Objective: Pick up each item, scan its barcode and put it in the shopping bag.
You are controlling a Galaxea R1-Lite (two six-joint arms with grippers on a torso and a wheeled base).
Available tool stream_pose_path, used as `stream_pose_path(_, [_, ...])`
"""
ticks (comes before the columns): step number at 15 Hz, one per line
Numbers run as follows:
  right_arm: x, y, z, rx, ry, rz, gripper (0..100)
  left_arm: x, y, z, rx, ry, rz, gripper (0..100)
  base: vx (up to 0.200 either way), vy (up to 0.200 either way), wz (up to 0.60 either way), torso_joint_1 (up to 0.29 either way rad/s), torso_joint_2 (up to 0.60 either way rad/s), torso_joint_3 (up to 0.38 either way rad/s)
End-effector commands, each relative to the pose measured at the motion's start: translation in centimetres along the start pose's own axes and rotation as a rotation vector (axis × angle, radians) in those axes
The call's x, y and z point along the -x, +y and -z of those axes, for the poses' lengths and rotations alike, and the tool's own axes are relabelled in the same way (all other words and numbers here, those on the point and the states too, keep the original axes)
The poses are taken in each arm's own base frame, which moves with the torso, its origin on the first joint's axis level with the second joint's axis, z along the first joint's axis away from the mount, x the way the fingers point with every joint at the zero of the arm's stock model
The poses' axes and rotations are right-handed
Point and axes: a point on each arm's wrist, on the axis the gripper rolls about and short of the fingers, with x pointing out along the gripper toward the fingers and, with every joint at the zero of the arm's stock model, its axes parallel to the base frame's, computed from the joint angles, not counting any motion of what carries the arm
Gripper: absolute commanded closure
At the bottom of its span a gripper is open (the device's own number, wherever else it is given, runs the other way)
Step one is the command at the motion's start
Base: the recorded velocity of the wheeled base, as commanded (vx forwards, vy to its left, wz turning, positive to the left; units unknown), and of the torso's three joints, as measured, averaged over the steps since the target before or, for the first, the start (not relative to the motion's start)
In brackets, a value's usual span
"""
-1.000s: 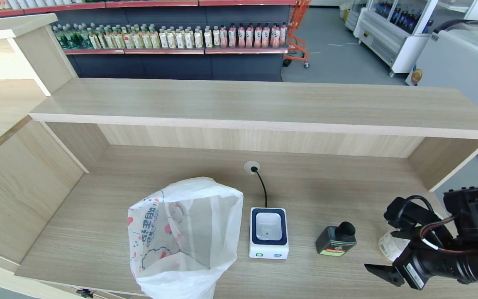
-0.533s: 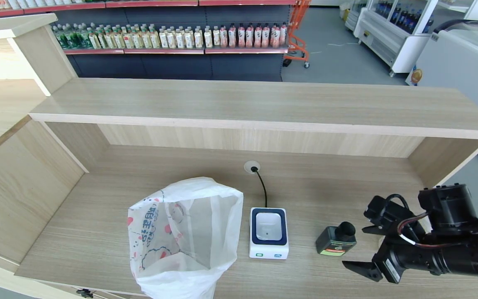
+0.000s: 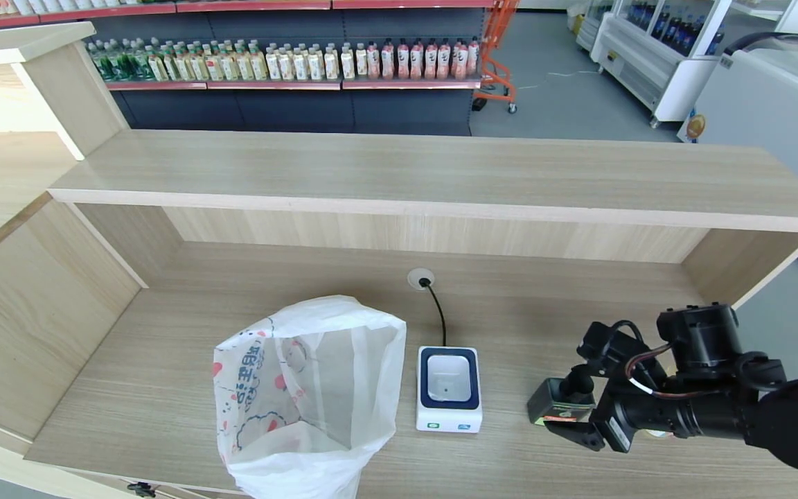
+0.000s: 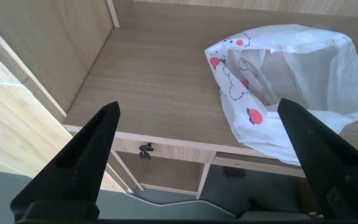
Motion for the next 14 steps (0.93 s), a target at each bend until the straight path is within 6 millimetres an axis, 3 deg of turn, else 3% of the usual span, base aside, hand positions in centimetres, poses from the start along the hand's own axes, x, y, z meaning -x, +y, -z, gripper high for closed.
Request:
stream_pose_path(1, [-1.1,-0.2,0.3,-0.004,0.004,-0.040,0,0.0,0.0,0.0,0.000,-0.001,0.000,0,0.000,0.000,0.00,0.000,0.00,0.000])
stream_pose_path(3, [-1.6,-0.3,0.4,0.012,-0.006,-0.067,0,0.0,0.0,0.0,0.000,-0.001,0.000,0,0.000,0.000,0.00,0.000,0.00,0.000])
stream_pose_path(4, [-1.8,-0.4,0.5,0.019,-0.005,-0.070,100,0.0,0.0,0.0,0.000,-0.001,0.000,0,0.000,0.000,0.00,0.000,0.00,0.000])
stream_pose_path(9, [-1.7,-0.5,0.4,0.057,-0.031,-0.052,100,0.0,0.0,0.0,0.000,-0.001,0.000,0,0.000,0.000,0.00,0.000,0.00,0.000])
stream_pose_path(12, [0.7,-0.2,0.8,0.040,-0.037,-0.017,100,0.0,0.0,0.0,0.000,-0.001,0.000,0,0.000,0.000,0.00,0.000,0.00,0.000])
stream_pose_path(14, [2.7,-0.3,0.1,0.035,-0.087,0.020,100,0.0,0.0,0.0,0.000,-0.001,0.000,0,0.000,0.000,0.00,0.000,0.00,0.000])
